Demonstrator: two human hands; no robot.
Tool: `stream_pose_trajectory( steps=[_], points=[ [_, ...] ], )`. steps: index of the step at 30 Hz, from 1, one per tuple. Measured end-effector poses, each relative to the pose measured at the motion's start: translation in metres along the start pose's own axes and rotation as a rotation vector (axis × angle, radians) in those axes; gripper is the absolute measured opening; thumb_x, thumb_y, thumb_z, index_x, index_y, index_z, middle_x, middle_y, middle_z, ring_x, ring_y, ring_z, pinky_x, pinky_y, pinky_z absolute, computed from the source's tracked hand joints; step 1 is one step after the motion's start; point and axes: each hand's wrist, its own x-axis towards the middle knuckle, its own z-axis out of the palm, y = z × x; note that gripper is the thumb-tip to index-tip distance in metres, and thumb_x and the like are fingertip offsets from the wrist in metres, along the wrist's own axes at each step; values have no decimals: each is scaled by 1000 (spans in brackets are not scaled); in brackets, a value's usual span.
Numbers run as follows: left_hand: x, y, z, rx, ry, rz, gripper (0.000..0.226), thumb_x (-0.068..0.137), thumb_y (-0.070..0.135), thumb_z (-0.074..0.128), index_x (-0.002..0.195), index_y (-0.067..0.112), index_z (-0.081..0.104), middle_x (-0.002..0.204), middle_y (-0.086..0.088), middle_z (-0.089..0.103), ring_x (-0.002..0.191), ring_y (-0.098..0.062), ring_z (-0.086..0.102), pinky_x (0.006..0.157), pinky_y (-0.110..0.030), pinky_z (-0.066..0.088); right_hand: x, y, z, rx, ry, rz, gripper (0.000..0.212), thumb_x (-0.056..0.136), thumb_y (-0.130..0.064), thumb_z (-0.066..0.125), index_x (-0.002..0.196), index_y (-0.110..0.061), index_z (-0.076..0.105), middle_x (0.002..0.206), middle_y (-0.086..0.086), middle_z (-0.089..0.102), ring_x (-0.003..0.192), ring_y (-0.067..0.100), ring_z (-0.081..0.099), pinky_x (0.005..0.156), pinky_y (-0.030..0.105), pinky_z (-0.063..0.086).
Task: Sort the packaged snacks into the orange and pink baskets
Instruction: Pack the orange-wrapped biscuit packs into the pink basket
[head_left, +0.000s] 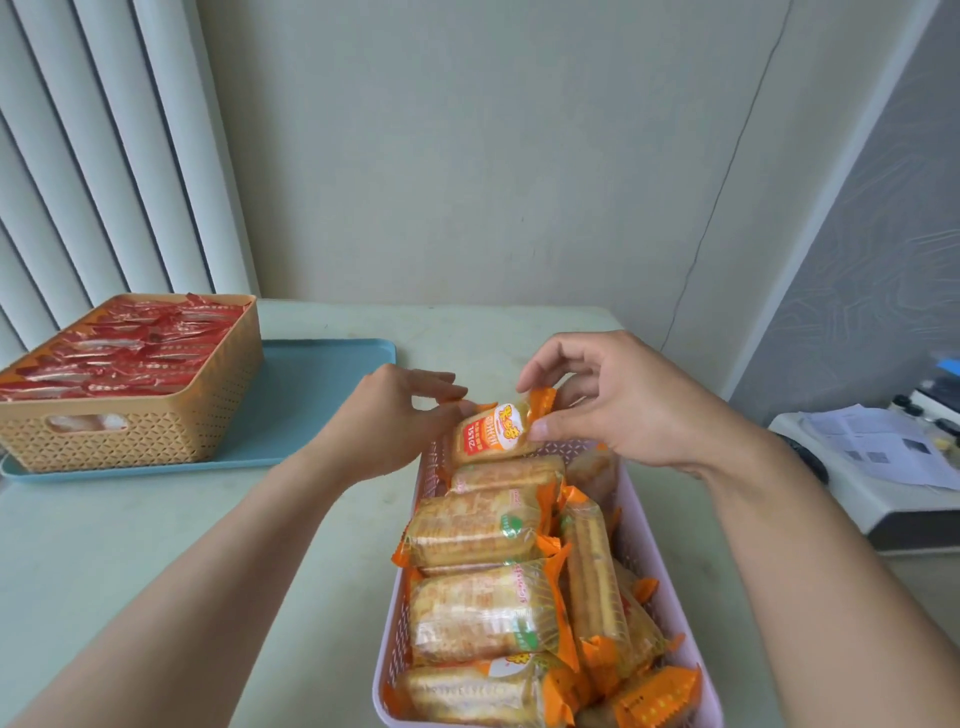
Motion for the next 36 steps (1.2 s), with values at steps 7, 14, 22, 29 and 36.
stream_pose_trajectory(
  steps=[7,14,22,29,36],
  points=[
    [-3,5,-1,-11,-6,21,23,98,46,56,102,39,77,135,14,63,117,-8,61,99,-30,46,-1,1,-24,-69,79,-114,48,80,19,69,90,-28,71,93,-4,76,87,9,69,71,23,53],
    [-5,13,13,-149,-131,54,25,93,31,69,118,30,73,105,20,73,93,8,66,82,-12,48,13,19,7,-239,41,11,42,86,9,67,91,-33,73,93,-13,75,68,-7,64,67,18,49],
    [-5,14,23,-175,-75,102,34,89,24,75,123,26,68,96,17,74,77,10,67,74,-10,46,18,27,18,-443,313,30,12,81,-18,82,84,-30,79,73,-20,64,72,-1,61,64,20,45],
    [-8,18,29,-266,-22,100,10,91,18,74,99,24,76,69,7,74,57,-6,64,62,-27,53,9,22,16,-454,113,100,26,87,-11,76,98,-35,80,84,-17,70,78,-3,67,62,9,45],
    [-7,19,31,-207,11,73,6,88,21,76,93,23,75,69,14,73,56,2,62,61,-14,47,13,25,34,-618,-177,196,27,95,-12,54,88,-21,79,94,0,74,87,22,67,74,32,55]
  ],
)
